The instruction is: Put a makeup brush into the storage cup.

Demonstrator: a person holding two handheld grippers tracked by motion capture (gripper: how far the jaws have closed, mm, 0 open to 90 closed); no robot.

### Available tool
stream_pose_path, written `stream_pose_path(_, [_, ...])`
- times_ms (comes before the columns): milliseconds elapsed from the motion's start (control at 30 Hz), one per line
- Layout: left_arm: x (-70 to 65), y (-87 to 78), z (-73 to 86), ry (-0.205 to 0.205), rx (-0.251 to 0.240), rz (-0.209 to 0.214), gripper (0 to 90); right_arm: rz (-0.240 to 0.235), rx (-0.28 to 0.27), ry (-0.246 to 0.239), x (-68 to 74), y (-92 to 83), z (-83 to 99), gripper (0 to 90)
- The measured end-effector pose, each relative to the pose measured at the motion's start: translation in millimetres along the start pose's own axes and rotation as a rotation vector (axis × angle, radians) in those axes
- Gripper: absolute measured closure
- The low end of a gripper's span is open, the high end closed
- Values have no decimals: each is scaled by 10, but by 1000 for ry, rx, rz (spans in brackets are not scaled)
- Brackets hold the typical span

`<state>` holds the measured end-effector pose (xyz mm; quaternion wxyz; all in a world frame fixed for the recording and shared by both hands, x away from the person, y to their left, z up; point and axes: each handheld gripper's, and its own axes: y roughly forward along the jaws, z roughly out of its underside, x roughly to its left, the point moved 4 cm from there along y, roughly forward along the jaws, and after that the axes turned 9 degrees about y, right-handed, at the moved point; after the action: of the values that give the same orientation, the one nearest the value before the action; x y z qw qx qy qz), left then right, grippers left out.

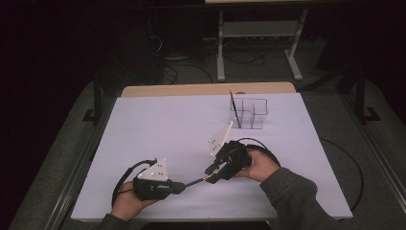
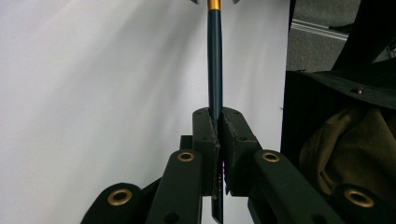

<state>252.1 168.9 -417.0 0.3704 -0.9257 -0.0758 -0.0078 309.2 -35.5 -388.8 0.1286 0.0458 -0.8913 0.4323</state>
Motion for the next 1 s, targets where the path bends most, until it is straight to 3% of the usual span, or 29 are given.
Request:
stream_pose_path(133, [-15, 15, -4, -2, -2, 3, 847, -21, 10, -4, -5, 11, 6, 799])
stream_pose_path(367, [-30, 53, -9, 3, 17, 9, 838, -54, 32, -14, 10, 22, 15, 833])
stream_pose_path(567, [-25, 79, -20, -6, 34, 10, 749, -33, 75, -50, 49, 11, -27, 834])
stream_pose_path(800, [-69, 124, -52, 8, 48, 34, 782, 11, 154, -105, 138, 28, -162, 834])
stream_pose_path(867, [-78, 126, -49, 10, 54, 33, 831, 11, 153, -120, 160, 27, -204, 833])
stream_pose_path(1000, [-58, 104, -36, 1, 34, 28, 838, 13, 122, -104, 163, 5, -223, 819])
